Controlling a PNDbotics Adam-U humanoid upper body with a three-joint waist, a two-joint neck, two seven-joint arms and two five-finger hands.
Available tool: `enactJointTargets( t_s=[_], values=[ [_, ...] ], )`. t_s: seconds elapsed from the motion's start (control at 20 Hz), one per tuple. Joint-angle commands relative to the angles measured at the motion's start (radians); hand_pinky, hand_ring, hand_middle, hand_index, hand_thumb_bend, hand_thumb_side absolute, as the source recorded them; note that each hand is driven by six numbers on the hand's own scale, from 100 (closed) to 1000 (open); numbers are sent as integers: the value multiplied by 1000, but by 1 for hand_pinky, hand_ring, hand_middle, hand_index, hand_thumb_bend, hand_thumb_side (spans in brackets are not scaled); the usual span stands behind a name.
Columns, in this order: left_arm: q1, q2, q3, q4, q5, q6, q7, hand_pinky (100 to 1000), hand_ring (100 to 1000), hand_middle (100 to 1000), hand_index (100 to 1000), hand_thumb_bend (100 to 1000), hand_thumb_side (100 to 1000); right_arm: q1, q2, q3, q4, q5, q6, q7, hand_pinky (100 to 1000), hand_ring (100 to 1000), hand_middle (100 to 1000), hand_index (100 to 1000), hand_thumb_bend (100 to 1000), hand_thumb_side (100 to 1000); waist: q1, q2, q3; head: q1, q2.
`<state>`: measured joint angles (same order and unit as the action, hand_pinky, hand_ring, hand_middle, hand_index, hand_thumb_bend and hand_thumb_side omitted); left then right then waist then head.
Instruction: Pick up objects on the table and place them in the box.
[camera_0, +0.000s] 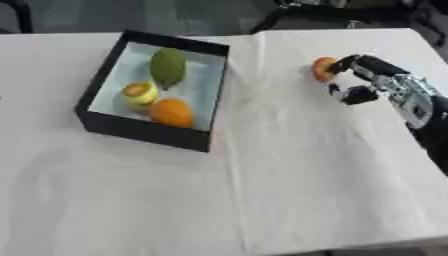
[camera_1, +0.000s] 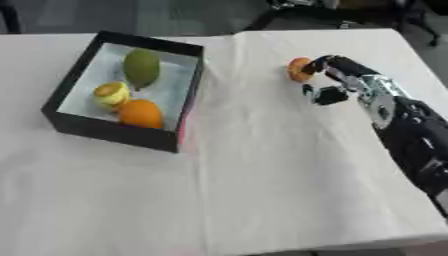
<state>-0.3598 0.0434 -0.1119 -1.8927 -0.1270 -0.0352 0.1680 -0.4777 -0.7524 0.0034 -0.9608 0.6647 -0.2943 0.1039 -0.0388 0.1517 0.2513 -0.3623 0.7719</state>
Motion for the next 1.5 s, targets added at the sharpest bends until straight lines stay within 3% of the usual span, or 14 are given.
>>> enactJointTargets(
  t_s=[0.05, 0.3, 0.35, 0.4, 0.5, 0.55, 0.6, 0.7, 0.95, 1.0, 1.05, 1.2, 1.3, 1.5],
  values=[
    [-13, 5, 2, -13, -2, -1, -1, 430, 613, 528, 633, 100, 833, -29, -24, -4, -15, -3, 12, -75, 874, 828, 745, 852, 100, 207, 9, -17, 2, -5, -2],
    [-14, 6, 1, -14, -2, -1, -2, 430, 613, 529, 633, 100, 832, -48, -26, 2, -4, 1, 54, -169, 878, 841, 791, 882, 100, 206, 8, -16, 5, -7, -2],
    [-14, 6, 1, -14, -1, -1, -2, 430, 613, 529, 633, 100, 832, -53, -26, 4, 7, 5, 61, -174, 879, 844, 797, 885, 100, 100, 9, -16, 5, -7, -2],
    [-15, 6, 0, -14, -1, -1, -3, 429, 614, 528, 634, 100, 832, -56, -24, 7, 22, 9, 69, -172, 883, 852, 813, 894, 100, 277, 9, -15, 6, -8, -2],
    [-16, 5, -1, -13, 0, 0, -4, 429, 614, 528, 634, 100, 832, -64, -18, 15, 57, 17, 76, -141, 887, 862, 829, 906, 100, 421, 11, -13, 7, -12, -2],
    [-16, 5, -1, -13, 0, 0, -4, 429, 614, 528, 634, 100, 832, -69, -15, 17, 71, 21, 76, -121, 887, 862, 829, 906, 100, 421, 12, -13, 7, -14, -2],
    [-17, 4, -2, -14, 1, 0, -5, 429, 614, 528, 634, 100, 832, -73, -10, 21, 89, 25, 75, -93, 891, 866, 834, 911, 100, 539, 13, -12, 9, -16, -2],
    [-19, 3, -2, -14, 1, 1, -6, 429, 614, 528, 634, 100, 832, -83, -1, 25, 116, 35, 70, -39, 893, 868, 839, 913, 100, 578, 14, -10, 11, -19, -2],
    [-20, 1, -4, -15, 2, 1, -7, 429, 614, 529, 634, 100, 832, -101, 13, 27, 143, 71, 56, 35, 889, 855, 790, 857, 100, 477, 16, -10, 14, -23, -2],
    [-20, 0, -4, -15, 2, 1, -8, 429, 614, 529, 634, 100, 832, -104, 15, 26, 142, 78, 53, 37, 878, 824, 690, 760, 100, 284, 16, -10, 15, -24, -2],
    [-20, 0, -4, -15, 2, 1, -8, 429, 614, 529, 634, 100, 832, -105, 17, 25, 140, 83, 50, 33, 870, 801, 608, 691, 100, 237, 16, -10, 15, -24, -2],
    [-20, 0, -4, -16, 2, 1, -8, 429, 614, 529, 634, 100, 831, -109, 18, 20, 120, 92, 48, -17, 836, 730, 405, 476, 100, 217, 15, -11, 15, -23, -2],
    [-19, 0, -4, -16, 2, 0, -8, 429, 614, 529, 634, 100, 831, -110, 17, 16, 95, 85, 45, -63, 819, 695, 317, 392, 100, 204, 15, -11, 14, -22, -2],
    [-18, 2, -3, -16, 2, 0, -7, 428, 614, 529, 634, 100, 831, -117, 6, 17, -8, 15, 28, -123, 796, 650, 230, 315, 100, 199, 14, -12, 13, -20, -2]
  ],
)
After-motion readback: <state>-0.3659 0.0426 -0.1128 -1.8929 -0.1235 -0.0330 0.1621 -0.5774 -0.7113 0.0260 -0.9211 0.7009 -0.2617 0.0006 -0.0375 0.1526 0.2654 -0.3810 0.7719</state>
